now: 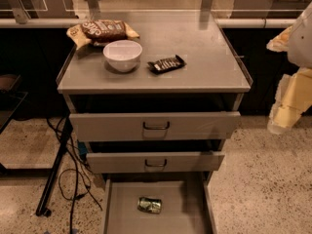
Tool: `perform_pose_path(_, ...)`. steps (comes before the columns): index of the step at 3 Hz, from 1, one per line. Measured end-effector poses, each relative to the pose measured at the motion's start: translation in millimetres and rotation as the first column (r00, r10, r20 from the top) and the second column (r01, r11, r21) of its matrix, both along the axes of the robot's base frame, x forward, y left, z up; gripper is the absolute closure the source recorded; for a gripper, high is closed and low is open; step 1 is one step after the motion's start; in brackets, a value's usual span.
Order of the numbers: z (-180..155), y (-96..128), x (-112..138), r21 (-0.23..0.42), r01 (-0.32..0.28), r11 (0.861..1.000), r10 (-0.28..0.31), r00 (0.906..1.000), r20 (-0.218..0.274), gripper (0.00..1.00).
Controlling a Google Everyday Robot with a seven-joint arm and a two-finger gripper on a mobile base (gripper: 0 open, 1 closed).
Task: Pick green can from bottom drawer and place on counter
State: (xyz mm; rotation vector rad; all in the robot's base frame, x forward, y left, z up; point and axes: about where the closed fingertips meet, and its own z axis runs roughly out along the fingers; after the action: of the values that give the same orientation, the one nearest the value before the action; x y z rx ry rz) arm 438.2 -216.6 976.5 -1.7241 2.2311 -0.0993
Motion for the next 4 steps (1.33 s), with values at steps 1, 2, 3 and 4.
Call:
perform_pose_path(1, 0, 0, 0, 0.000, 0.000, 1.000, 0.000, 1.0000, 0.000, 0.00)
perform_pose_path(2, -20, 7, -2, -0.014, -0.041, 0.999, 0.042, 0.9991, 0.012, 0.00)
perform_pose_path(3, -55, 6, -4, 0.034, -0.065, 0.997, 0.064, 0.9976, 0.025, 0.00)
perform_pose_path(4, -91, 2, -6, 0.116, -0.061, 0.991, 0.056, 0.9973, 0.048, 0.00)
